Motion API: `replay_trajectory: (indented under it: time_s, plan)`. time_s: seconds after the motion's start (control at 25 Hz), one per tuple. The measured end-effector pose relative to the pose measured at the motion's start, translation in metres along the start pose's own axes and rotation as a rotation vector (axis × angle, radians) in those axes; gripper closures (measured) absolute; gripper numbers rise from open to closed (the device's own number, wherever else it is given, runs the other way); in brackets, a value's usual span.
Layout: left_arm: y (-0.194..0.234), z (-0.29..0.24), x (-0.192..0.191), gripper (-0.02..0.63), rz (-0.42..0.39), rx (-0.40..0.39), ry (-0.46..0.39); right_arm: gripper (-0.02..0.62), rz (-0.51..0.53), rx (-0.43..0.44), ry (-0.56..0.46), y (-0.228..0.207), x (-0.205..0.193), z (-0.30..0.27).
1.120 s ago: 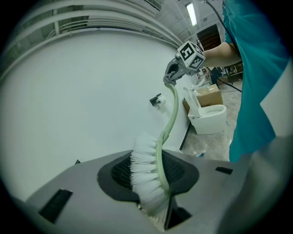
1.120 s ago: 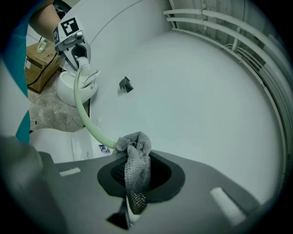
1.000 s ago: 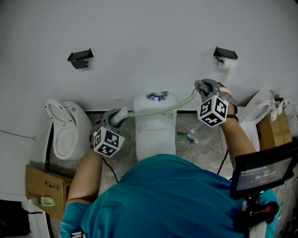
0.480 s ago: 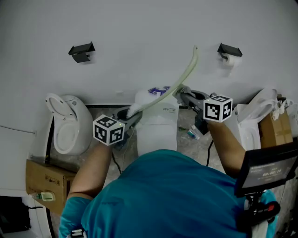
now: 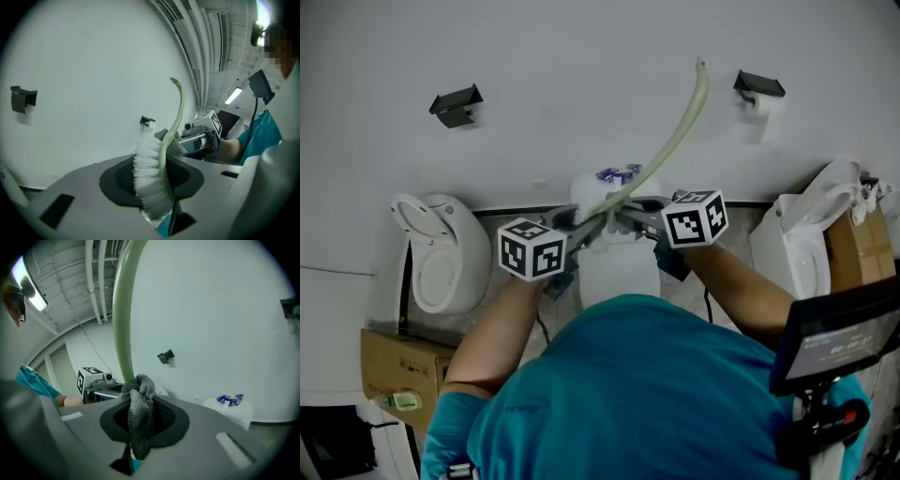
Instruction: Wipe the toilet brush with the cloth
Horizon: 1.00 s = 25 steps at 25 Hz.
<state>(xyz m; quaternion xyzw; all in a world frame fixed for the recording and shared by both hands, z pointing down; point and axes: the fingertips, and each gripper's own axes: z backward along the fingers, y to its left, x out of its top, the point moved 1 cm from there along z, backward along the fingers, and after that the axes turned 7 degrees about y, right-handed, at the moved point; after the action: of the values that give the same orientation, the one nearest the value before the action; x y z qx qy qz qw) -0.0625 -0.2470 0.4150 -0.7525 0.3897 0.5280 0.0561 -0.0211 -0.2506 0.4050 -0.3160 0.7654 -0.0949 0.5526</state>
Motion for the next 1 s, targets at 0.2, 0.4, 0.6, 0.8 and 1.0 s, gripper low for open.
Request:
replay_trajectory:
  time_s: [0.2, 0.4, 0.6, 0.8, 1.0]
  plan:
    - [0.001, 0.001, -0.004, 0.466, -0.045, 0.017, 0.034, 0.565, -0.049, 0.048, -0.022, 0.003, 0.000, 0.002]
    - [0.003, -0.001, -0.010, 0.466, -0.073, 0.029, 0.062, 0.566, -0.072, 0.057, -0.054, 0.000, 0.004, 0.009]
    - [0.006, -0.001, -0.014, 0.466, -0.096, 0.044, 0.086, 0.566, -0.099, 0.060, -0.097, -0.005, 0.012, 0.020]
    - [0.010, -0.002, -0.019, 0.466, -0.095, 0.048, 0.099, 0.566, -0.122, 0.078, -0.127, -0.007, 0.014, 0.028]
    - [0.013, 0.000, -0.021, 0.466, -0.092, 0.050, 0.111, 0.565, -0.143, 0.100, -0.153, -0.006, 0.017, 0.032]
